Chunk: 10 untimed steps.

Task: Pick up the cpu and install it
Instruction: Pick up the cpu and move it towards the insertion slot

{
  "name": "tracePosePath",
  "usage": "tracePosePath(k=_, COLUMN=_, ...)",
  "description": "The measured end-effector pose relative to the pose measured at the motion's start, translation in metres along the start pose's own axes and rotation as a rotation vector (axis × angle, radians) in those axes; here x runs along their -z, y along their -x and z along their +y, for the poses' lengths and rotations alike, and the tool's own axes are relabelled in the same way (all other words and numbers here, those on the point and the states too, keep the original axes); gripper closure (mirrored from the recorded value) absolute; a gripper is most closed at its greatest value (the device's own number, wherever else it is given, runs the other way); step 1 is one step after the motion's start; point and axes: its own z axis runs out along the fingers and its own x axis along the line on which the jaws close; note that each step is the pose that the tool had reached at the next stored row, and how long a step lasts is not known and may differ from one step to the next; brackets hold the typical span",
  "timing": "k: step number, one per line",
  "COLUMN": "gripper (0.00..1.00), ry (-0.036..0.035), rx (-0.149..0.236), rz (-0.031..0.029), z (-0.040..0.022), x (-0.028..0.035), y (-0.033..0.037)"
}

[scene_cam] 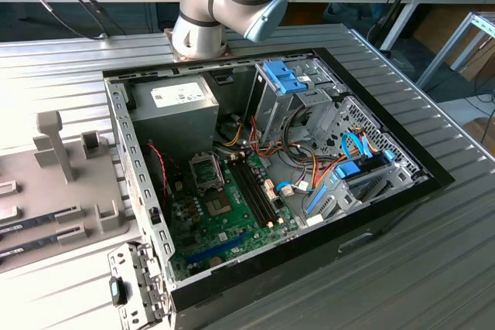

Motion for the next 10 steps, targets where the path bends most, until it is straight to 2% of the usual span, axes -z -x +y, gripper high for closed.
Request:
tracePosePath(k=2, gripper=0.53, ry=0.0003, rx=0.0, rz=-0.0002, z=0.0003, x=0.0015, y=0.0)
tracePosePath(k=3, gripper=0.53, ry=-0.0103, rx=0.0, rz=0.0002, z=0.0004, x=0.0021, y=0.0002)
tracePosePath(k=6, gripper=0.53, ry=-0.0561, rx=0.001, rz=0.001, z=0.0005, x=0.0025, y=0.0001)
tracePosePath(k=7, gripper=0.53, ry=-0.0733, rx=0.002, rz=0.0011, z=0.0005, x=0.0026, y=0.0001)
tracePosePath(k=8, gripper=0.53, ry=-0.0952, rx=0.002, rz=0.0015, z=0.0006, x=0.0029, y=0.0001)
tracePosePath(k=9, gripper=0.53, ry=-0.1072, rx=0.003, rz=0.0017, z=0.0007, x=0.0032, y=0.0001)
tracePosePath(k=10, gripper=0.53, ry=-0.1134, rx=0.003, rz=0.0018, z=0.0008, x=0.0037, y=0.0001)
